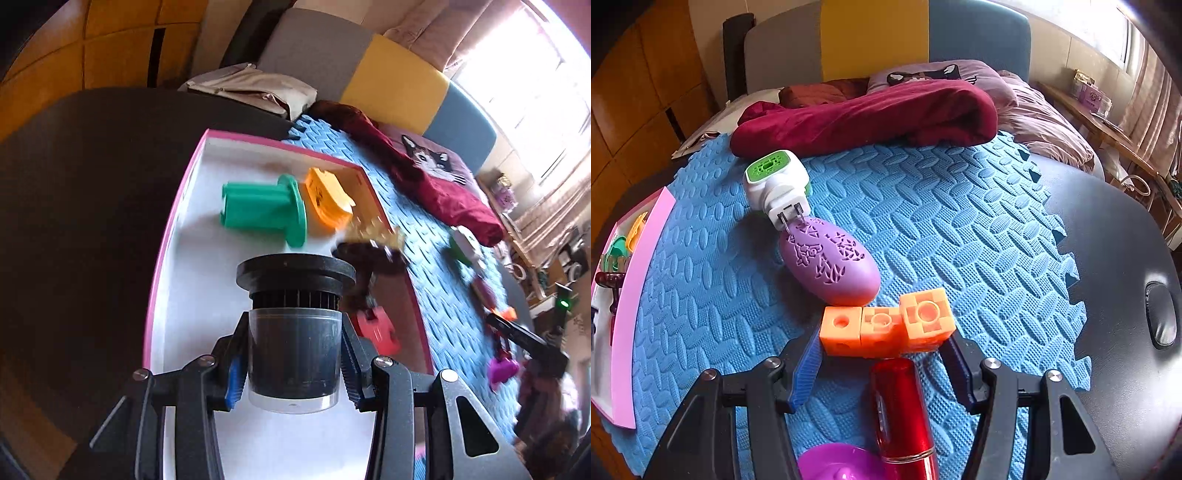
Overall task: Organize rigid objects
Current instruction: 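Carry the cylinder into the tray and release it while the right gripper grasps the orange cube block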
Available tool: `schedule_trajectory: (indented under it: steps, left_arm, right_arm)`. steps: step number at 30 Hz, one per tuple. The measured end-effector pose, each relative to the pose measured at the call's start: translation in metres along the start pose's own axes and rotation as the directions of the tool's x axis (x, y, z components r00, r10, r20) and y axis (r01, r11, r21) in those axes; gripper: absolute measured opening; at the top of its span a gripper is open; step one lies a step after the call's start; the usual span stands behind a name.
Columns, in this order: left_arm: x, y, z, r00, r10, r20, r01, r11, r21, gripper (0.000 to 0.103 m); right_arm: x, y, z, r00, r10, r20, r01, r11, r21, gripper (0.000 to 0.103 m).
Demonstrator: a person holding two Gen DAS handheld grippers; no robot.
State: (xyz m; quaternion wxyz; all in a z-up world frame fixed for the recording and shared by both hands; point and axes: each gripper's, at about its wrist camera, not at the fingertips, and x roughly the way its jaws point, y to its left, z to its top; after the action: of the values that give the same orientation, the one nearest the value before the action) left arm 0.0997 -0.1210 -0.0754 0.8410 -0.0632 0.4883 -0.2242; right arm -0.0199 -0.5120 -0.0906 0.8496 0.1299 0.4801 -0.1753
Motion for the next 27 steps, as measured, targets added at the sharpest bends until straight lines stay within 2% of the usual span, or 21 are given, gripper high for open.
schedule_trajectory:
  steps: [10, 13, 15, 17, 19, 27]
  left_arm:
    - [0.049, -0.013, 0.044, 0.998, 0.055, -0.01, -0.054, 0.996, 0.068, 0.043]
    - [0.052, -0.014, 0.049, 0.999, 0.044, -0.014, -0.043, 0.996, 0.077, 0.044]
    - [0.049, -0.014, 0.048, 0.999, 0.037, -0.01, -0.036, 0.996, 0.076, 0.045]
    - [0.044, -0.014, 0.043, 1.0, 0.028, -0.001, -0.028, 0.997, 0.076, 0.055]
    - [0.037, -0.014, 0.038, 1.0, 0.027, 0.015, -0.028, 0.997, 0.072, 0.061]
    - [-0.001, -0.019, 0.01, 0.994, 0.071, 0.081, -0.079, 0.992, 0.097, 0.061]
  right_arm:
    - [0.0, -0.003, 0.001, 1.0, -0.018, 0.002, 0.018, 1.0, 0.0, 0.06]
    - [0.0, -0.003, 0.001, 1.0, -0.02, 0.002, 0.02, 1.0, 0.0, 0.06]
    - [0.0, -0.003, 0.001, 1.0, -0.025, 0.002, 0.025, 1.0, -0.001, 0.06]
    - [0.0, -0.002, 0.001, 1.0, -0.027, 0.002, 0.027, 1.0, -0.001, 0.06]
    - [0.0, -0.002, 0.001, 1.0, -0.028, 0.002, 0.028, 1.0, -0.001, 0.06]
    - [-0.001, -0.005, 0.001, 0.999, -0.037, 0.004, 0.037, 0.999, 0.009, 0.06]
